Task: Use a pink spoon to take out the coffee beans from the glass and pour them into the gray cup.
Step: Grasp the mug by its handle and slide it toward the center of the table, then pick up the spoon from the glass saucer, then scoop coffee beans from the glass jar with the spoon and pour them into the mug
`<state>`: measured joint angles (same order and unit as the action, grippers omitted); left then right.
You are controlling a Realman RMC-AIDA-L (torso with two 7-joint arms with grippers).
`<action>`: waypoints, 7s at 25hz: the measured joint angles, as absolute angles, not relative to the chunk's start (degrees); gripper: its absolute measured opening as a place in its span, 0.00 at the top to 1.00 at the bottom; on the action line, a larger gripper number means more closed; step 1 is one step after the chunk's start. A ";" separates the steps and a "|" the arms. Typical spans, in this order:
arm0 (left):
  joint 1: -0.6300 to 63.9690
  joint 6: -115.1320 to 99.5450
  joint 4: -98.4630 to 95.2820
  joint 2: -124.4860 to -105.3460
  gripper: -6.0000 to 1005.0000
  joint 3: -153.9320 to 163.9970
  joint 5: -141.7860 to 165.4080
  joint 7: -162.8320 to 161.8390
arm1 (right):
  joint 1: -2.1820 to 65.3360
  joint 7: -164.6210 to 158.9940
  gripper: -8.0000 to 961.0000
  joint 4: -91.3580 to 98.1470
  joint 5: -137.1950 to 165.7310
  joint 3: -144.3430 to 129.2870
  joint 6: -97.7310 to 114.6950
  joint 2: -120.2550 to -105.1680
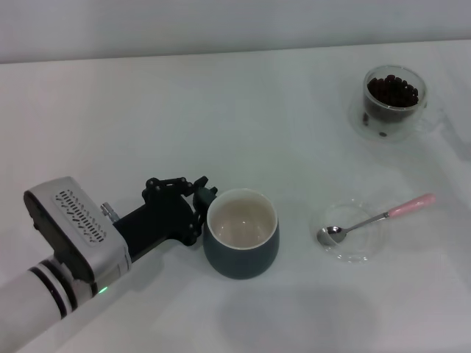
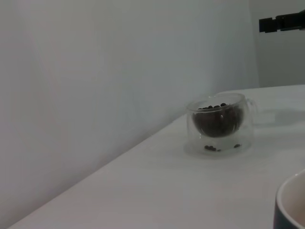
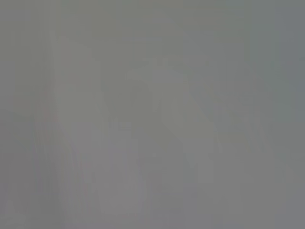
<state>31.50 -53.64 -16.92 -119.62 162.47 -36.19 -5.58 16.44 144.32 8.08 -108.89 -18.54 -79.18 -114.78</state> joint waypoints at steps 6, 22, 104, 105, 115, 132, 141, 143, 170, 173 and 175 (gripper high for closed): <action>30.50 -53.89 -16.97 -119.58 0.79 162.32 -36.30 -5.34 | 16.44 144.32 0.11 8.13 -108.90 -18.55 -79.18 -114.79; 21.06 -65.72 -16.68 -119.03 0.55 162.14 -36.72 -1.92 | 15.67 144.51 0.11 8.39 -108.90 -18.54 -79.40 -114.71; 14.94 -86.04 -9.32 -118.91 0.49 150.82 -51.99 -3.97 | 9.81 97.57 0.46 -4.31 -93.15 -24.53 -80.68 -115.21; 14.94 -86.03 -9.32 -118.91 0.49 150.82 -52.11 -3.97 | 9.87 97.57 0.48 -4.31 -93.15 -24.52 -80.68 -115.22; 14.94 -85.95 -9.32 -118.92 0.49 150.82 -52.86 -3.95 | 10.38 97.71 0.55 -4.27 -92.99 -24.52 -80.34 -115.23; 14.94 -85.87 -9.32 -119.09 0.49 150.82 -53.08 -3.95 | 10.99 97.73 0.84 -1.75 -92.60 -24.41 -81.06 -115.10; 14.87 -85.86 -9.32 -119.09 0.49 150.82 -53.38 -3.95 | 11.14 95.41 0.84 4.63 -91.41 -25.02 -83.73 -114.76; 14.78 -85.86 -9.32 -119.10 0.49 150.82 -53.72 -3.96 | 11.15 94.16 0.84 6.58 -91.34 -25.14 -85.03 -114.68; 15.47 -85.16 -9.91 -119.37 0.49 151.05 -54.11 -4.22 | 22.59 101.17 0.84 24.44 -95.06 -21.85 -77.87 -111.69; 15.90 -85.16 -9.93 -119.36 0.49 151.13 -54.13 -4.27 | 23.13 104.09 0.84 24.45 -94.68 -23.27 -76.60 -111.63; 16.16 -85.15 -9.93 -119.36 0.49 151.13 -54.22 -4.28 | 23.33 106.30 0.84 24.47 -94.66 -24.09 -76.47 -111.66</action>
